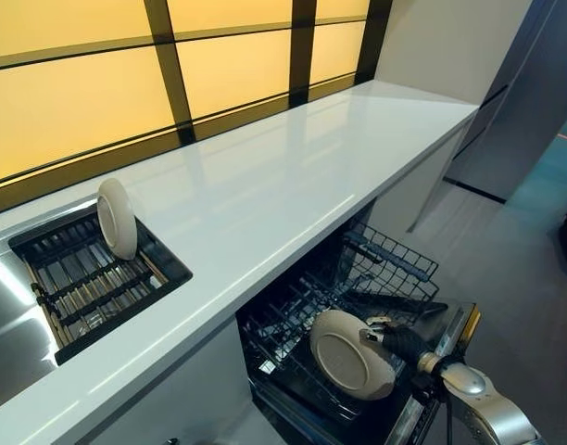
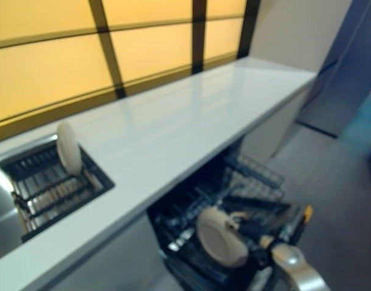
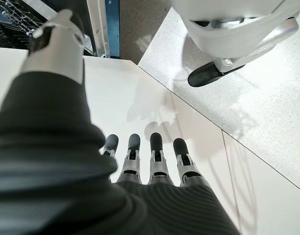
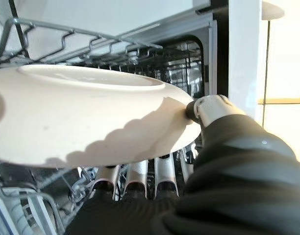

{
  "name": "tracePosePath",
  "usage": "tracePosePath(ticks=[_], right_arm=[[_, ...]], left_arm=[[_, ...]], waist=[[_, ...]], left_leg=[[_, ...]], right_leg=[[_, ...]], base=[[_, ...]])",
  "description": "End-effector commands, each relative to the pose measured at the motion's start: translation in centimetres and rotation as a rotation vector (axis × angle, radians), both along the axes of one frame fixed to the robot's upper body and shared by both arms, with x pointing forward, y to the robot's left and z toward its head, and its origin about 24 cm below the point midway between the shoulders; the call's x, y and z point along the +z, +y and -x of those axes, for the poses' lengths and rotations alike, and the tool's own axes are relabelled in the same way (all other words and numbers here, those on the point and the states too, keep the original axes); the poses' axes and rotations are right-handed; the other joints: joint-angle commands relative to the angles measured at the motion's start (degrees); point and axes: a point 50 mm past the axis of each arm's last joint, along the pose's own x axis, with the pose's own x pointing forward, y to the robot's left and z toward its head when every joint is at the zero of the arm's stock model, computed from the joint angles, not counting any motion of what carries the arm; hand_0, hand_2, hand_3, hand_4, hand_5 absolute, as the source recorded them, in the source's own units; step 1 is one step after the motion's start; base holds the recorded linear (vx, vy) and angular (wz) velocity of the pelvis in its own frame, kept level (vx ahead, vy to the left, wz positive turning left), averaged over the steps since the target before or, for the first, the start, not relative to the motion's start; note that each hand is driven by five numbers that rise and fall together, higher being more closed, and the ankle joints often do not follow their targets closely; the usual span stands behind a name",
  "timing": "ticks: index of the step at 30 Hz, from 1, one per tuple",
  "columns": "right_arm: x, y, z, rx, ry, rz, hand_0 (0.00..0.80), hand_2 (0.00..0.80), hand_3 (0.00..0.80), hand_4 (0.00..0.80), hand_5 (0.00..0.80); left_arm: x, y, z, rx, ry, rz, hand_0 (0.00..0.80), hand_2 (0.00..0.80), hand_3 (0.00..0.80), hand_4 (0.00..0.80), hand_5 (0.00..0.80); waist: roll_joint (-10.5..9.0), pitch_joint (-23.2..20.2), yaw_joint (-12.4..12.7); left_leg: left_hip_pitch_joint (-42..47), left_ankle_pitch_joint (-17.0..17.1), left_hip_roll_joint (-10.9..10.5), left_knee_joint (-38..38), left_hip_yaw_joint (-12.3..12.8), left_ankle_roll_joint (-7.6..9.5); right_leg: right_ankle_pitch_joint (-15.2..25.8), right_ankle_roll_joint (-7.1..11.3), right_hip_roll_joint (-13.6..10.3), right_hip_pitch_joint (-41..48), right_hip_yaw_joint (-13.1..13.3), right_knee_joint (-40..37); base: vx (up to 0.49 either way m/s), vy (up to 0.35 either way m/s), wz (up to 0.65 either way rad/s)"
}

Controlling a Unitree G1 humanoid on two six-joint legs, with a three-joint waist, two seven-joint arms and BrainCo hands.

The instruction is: Take plates into dishwasher

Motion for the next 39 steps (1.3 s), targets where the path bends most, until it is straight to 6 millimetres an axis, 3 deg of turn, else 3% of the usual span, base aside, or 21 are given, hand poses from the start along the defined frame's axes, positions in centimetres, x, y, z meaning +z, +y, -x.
tracePosePath(ticks=[1,13,25,39], right_arm=[[1.3,1.4,-1.0,0.021,-0.093,-0.016,0.8,0.8,0.8,0.8,0.8],[0.7,2.5,-1.6,-0.031,-0.14,0.059,0.8,0.8,0.8,0.8,0.8],[2.7,1.9,-2.8,0.01,-0.362,0.398,0.8,0.8,0.8,0.8,0.8],[1.9,2.8,-3.7,0.058,-0.336,0.486,0.8,0.8,0.8,0.8,0.8]], left_arm=[[0.8,0.2,-2.3,-0.053,-0.048,-0.024,0.0,0.0,0.0,0.0,0.0],[0.6,-0.8,-2.4,-0.085,-0.04,-0.007,0.0,0.0,0.0,0.0,0.0],[0.4,-1.2,-2.3,-0.107,-0.029,-0.004,0.0,0.0,0.0,0.0,0.0],[0.6,-1.5,-2.9,-0.164,-0.028,-0.003,0.0,0.0,0.0,0.0,0.0]], waist=[[-1.65,-1.16,1.09],[-1.08,-0.72,1.87],[-0.9,-0.35,2.6],[-0.85,0.89,3.79]], left_leg=[[-4.29,3.27,0.31,0.63,-1.67,-0.79],[-4.79,3.37,-0.14,0.88,-2.37,-0.64],[-5.04,3.04,-0.43,1.52,-2.99,-0.48],[-5.91,2.7,-0.98,2.87,-4.18,-0.28]], right_leg=[[-1.13,0.97,-1.78,-1.77,0.59,5.04],[-1.03,0.85,-1.98,-1.62,0.39,4.9],[-1.02,1.07,-2.51,-1.58,0.2,5.32],[-0.5,1.19,-2.83,-2.13,-0.01,5.71]], base=[[0.0,0.0,0.0],[0.006,0.006,0.04],[0.003,0.002,0.01],[0.0,0.0,0.0]])
